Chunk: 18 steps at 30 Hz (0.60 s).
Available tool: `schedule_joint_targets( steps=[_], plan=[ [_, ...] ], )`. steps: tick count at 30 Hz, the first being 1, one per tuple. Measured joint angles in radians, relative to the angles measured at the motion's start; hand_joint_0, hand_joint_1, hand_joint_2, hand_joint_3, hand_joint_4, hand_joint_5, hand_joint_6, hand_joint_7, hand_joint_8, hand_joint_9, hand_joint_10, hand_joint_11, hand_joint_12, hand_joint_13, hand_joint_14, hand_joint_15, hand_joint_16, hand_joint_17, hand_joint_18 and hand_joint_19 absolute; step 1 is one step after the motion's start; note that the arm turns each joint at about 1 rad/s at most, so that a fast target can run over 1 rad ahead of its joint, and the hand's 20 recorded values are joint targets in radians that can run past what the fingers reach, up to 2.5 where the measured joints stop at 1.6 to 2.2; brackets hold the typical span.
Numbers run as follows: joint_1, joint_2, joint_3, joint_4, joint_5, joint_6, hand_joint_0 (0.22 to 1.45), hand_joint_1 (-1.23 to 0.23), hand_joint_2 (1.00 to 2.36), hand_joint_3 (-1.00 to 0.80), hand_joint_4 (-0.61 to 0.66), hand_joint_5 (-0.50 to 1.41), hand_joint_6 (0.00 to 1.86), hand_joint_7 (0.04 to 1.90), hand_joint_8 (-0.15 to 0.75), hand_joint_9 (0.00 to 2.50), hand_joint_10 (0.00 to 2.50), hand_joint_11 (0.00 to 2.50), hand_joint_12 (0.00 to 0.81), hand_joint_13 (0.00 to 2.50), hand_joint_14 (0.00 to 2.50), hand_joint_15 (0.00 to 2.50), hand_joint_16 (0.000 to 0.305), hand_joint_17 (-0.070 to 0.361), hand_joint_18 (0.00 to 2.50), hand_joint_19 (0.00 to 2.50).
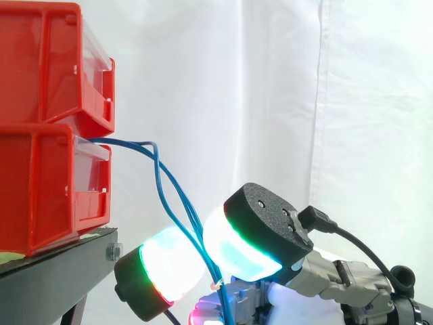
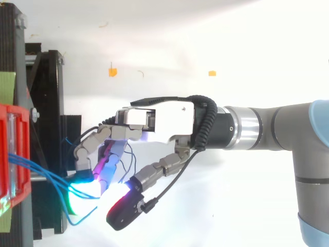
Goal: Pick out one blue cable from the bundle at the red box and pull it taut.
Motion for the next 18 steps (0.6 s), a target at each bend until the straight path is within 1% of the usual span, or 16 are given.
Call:
schedule_joint_targets(
  steps=[5,10,13,15,18],
  plan=[
    [-0.004,0.000,0.000,-0.001,-0.001,0.001,0.60,-0.76,1.02,-0.22,0.03,-0.09,0.88,0.99,0.309,1.20,0.02,0.53,0.369,1.11,0.02,0.52,0.049,0.110,0.98,0.65],
    [-0.010,0.001,0.000,-0.005,-0.011,0.009,0.60,-0.75,1.02,-0.23,0.03,-0.09,0.88,0.99,0.307,1.20,0.02,0.52,0.367,1.11,0.02,0.51,0.049,0.110,0.98,0.64],
    [-0.016,0.004,0.002,-0.013,-0.031,0.023,0.60,-0.75,1.02,-0.23,0.03,-0.09,0.88,0.99,0.311,1.20,0.02,0.53,0.366,1.11,0.02,0.52,0.049,0.111,0.98,0.64],
    [-0.022,0.011,0.002,-0.024,-0.052,0.034,0.60,-0.75,1.02,-0.23,0.03,-0.09,0.88,0.99,0.314,1.20,0.02,0.52,0.369,1.11,0.02,0.51,0.049,0.111,0.98,0.64],
    [-0.031,0.031,0.002,-0.055,-0.078,0.039,0.60,-0.75,1.02,-0.23,0.03,-0.09,0.88,0.98,0.311,1.20,0.02,0.53,0.368,1.11,0.02,0.52,0.049,0.111,0.98,0.64]
  ],
)
